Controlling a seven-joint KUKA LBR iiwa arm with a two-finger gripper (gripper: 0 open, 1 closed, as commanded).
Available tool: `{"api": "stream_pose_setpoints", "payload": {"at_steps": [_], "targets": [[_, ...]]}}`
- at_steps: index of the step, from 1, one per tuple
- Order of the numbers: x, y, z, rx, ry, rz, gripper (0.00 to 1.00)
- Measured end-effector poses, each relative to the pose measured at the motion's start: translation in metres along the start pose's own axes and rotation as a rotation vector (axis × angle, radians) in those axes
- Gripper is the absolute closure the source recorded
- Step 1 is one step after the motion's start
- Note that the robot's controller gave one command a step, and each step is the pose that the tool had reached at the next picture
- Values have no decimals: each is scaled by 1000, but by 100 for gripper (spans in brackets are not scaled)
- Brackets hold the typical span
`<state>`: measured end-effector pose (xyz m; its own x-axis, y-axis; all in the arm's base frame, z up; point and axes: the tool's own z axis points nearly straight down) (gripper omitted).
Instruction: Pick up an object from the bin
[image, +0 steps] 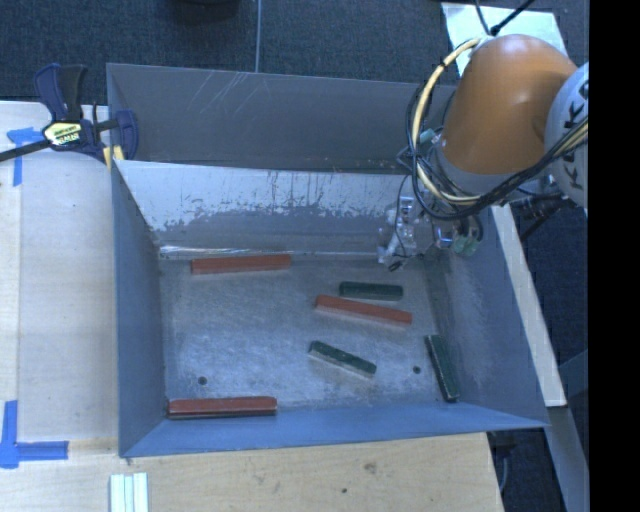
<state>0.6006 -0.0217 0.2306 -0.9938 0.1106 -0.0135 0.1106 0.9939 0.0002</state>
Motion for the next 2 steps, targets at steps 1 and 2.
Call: {"api": "stream_pose_setpoints", "payload": {"at_steps": [1, 2], "targets": [[2, 1, 5, 0, 10, -1, 0], [13, -20, 165, 0, 17, -78, 0]]}}
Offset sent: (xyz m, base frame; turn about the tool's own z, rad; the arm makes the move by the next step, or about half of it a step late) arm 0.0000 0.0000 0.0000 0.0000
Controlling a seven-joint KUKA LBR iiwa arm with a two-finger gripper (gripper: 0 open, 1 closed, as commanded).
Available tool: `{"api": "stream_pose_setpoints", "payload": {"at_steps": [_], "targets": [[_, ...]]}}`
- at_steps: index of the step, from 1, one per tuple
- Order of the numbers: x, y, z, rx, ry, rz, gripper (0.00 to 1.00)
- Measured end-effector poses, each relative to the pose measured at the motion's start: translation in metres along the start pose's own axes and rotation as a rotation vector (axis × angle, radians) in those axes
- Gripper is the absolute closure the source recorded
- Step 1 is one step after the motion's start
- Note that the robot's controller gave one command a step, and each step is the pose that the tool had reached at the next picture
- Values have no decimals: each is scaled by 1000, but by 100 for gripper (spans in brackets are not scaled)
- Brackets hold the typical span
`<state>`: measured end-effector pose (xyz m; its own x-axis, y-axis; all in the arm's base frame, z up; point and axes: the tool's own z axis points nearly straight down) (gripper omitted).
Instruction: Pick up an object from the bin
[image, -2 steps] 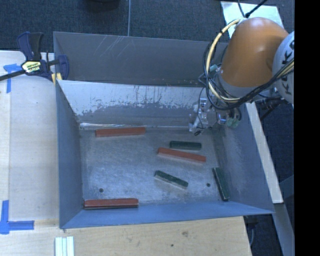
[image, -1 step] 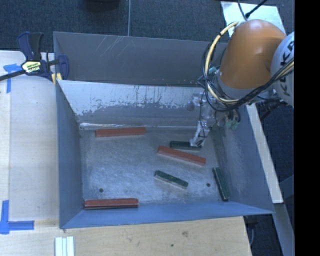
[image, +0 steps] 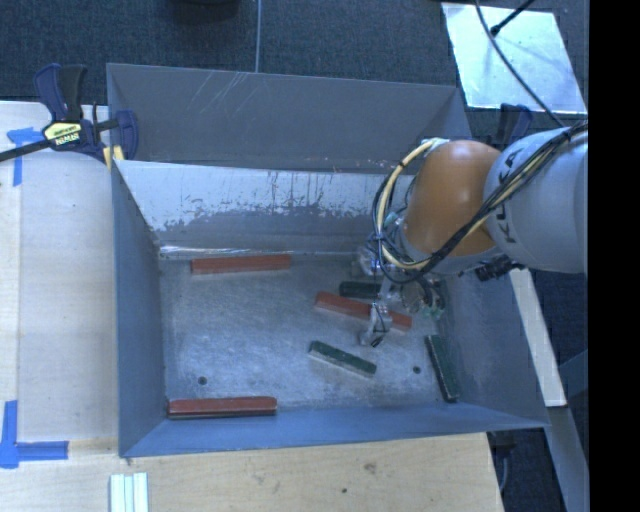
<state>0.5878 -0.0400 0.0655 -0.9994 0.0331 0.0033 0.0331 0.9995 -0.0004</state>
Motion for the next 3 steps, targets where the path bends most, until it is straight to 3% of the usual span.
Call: {"api": "stream_pose_setpoints", "payload": {"at_steps": [1, 2, 3], "targets": [[-3, 0, -6, 0, -9, 0, 100], [-2, 0, -5, 0, -7, 1, 0], [-3, 1, -6, -1, -10, 1, 100]]}}
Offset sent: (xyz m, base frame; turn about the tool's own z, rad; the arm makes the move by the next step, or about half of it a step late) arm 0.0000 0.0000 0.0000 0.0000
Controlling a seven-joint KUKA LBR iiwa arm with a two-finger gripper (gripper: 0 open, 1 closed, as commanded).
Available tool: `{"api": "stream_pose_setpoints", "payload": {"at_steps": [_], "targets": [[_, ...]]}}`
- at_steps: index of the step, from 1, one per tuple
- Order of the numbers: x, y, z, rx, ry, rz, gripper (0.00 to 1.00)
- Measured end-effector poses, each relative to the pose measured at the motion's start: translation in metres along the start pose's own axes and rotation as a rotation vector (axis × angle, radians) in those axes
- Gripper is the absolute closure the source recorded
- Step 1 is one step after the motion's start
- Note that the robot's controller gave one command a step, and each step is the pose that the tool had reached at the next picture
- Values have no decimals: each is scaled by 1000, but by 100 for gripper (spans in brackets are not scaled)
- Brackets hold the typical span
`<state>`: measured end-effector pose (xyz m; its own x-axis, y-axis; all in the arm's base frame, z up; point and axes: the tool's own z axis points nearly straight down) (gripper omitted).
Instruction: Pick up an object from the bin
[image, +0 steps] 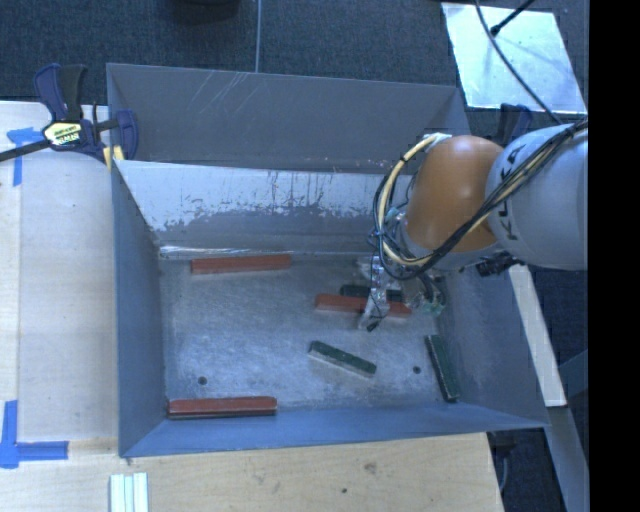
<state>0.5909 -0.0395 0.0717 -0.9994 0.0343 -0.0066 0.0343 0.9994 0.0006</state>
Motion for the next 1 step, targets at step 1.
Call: {"api": "stream_pose_setpoints", "payload": {"at_steps": [1], "targets": [[-4, 1, -140, 1, -6, 48, 100]]}}
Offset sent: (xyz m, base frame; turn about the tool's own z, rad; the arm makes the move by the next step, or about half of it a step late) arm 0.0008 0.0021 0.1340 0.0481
